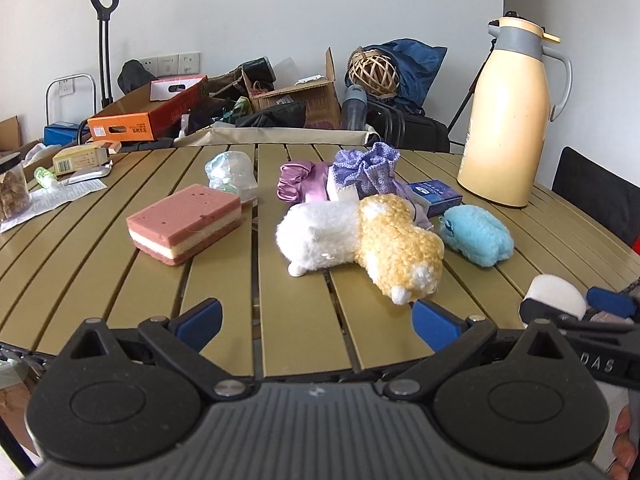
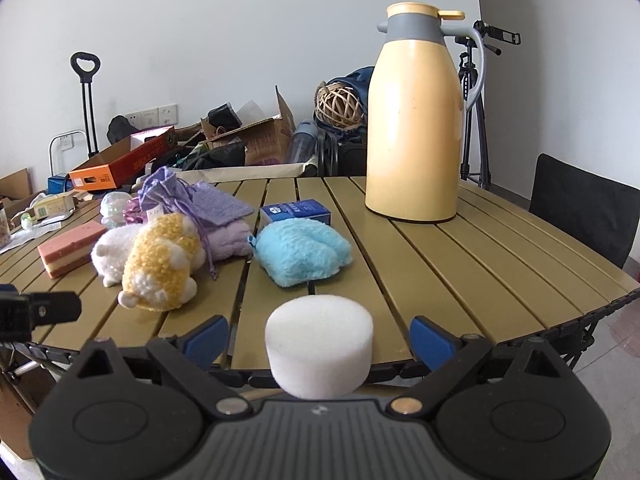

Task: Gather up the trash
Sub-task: 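Grasp the white foam cylinder with the right tool while the left tool grasps the white-and-yellow plush toy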

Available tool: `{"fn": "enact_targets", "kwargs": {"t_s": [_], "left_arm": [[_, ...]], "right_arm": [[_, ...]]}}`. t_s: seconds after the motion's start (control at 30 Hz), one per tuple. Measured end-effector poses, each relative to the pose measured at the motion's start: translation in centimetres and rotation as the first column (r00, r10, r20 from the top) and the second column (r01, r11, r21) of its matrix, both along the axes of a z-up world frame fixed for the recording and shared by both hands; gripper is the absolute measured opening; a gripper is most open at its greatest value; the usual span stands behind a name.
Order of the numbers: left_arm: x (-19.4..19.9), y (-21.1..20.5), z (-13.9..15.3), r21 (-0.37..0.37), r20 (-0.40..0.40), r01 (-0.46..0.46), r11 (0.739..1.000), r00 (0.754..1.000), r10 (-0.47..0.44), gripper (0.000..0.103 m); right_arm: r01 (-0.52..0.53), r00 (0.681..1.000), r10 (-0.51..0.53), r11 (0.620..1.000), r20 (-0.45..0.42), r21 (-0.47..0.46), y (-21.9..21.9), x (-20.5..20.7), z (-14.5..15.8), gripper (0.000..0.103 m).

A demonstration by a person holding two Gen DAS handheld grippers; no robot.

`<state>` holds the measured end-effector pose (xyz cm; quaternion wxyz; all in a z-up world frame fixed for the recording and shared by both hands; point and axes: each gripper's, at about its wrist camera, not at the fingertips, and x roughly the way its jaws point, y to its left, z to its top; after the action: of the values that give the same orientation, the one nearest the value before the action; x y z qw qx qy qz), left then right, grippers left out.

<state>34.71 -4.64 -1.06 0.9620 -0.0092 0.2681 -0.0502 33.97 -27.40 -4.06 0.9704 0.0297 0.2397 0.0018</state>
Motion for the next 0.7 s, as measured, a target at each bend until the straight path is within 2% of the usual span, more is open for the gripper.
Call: {"fn": "enact_targets", "kwargs": {"t_s": [0.2, 0.27, 0.3, 0.33, 0.7], "left_arm": [[1.3, -1.3, 0.1, -0.008, 0.01, 0.008, 1.0, 1.0, -0.008, 0.103], [1.7, -1.7, 0.1, -0.013, 0.009, 0.013, 1.0, 1.0, -0.013, 0.103], [1.9, -2.0, 0.2, -0.016, 0.008, 0.015, 1.0, 1.0, -0.015, 0.103], [2.2, -2.3, 0.2, -0.02, 0.006, 0.018, 1.0, 1.0, -0.017, 0.103], [5.2, -5.7, -0.1, -0.018, 0.004, -0.008, 1.0, 1.0, 0.008, 0.103]], "right_arm": [[-0.019, 1.0, 0.019, 1.0, -0.011, 0.0, 0.1, 0.8, -0.9, 0.077], [-0.018, 1.0, 0.019, 1.0, -0.023, 0.025, -0.2, 1.2, -1.1, 0.07], [-0.017, 1.0, 0.018, 0.999, -0.022, 0.037, -0.3, 1.2, -1.2, 0.061], [-0.015, 1.0, 0.016, 0.999, -0.015, 0.045, -0.4, 1.2, -1.2, 0.058], [0.055, 0.998, -0.058, 0.994, 0.024, 0.097, -2.6, 1.0, -1.1, 0.057]]}}
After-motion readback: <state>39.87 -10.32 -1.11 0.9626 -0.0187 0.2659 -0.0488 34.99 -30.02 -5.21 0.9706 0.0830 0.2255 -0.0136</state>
